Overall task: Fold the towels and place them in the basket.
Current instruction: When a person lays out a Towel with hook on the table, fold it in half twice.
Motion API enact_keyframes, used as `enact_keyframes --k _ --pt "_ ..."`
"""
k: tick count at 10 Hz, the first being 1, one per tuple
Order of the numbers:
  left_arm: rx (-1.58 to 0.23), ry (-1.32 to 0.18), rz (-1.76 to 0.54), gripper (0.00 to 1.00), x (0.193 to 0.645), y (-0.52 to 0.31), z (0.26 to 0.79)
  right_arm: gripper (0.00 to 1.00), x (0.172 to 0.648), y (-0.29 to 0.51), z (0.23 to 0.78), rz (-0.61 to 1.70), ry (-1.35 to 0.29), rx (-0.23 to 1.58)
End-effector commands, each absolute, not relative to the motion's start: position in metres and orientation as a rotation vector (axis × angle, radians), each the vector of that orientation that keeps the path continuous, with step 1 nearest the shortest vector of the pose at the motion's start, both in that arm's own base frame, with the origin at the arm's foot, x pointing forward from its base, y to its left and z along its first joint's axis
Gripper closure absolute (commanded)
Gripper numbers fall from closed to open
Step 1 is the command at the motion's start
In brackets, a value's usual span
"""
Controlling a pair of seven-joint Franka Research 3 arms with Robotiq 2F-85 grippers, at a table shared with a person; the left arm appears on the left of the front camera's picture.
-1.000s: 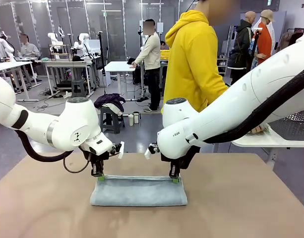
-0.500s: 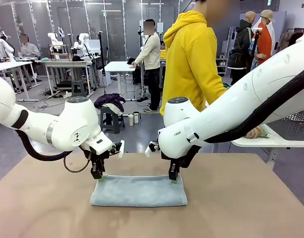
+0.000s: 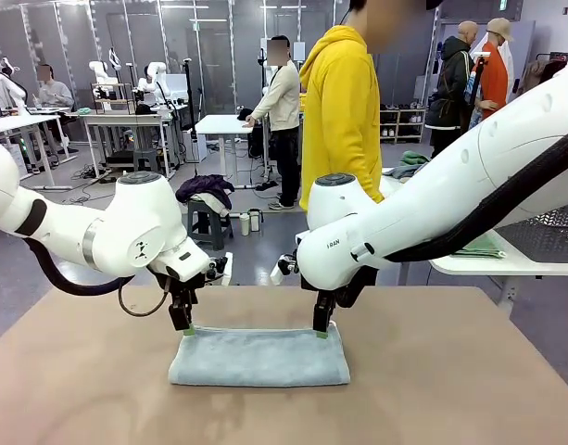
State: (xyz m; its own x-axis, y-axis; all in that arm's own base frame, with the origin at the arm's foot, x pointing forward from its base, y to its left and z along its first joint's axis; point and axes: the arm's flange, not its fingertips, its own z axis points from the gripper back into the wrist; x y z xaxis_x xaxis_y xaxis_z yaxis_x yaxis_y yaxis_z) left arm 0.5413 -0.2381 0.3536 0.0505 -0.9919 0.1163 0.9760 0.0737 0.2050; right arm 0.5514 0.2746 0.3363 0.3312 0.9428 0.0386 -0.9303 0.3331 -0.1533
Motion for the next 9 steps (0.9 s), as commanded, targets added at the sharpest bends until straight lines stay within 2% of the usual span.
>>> enact_keyframes --k 1,2,8,9 --pt "0.013 -0.237 -1.491 0.0 0.531 -0.226 0.357 0.0 0.548 0.271 0.337 1.221 -0.104 -0.084" --pt "0.078 -0.25 -1.5 0.0 0.541 -0.238 0.354 0.0 0.551 0.275 0.336 1.227 -0.128 -0.11" --pt "0.078 -0.25 -1.5 0.0 0.541 -0.238 0.354 0.0 0.551 0.275 0.336 1.227 -0.128 -0.11" --pt "0.066 -0.246 -1.495 0.03 0.539 -0.238 0.353 0.0 0.551 0.275 0.336 1.227 -0.128 -0.11"
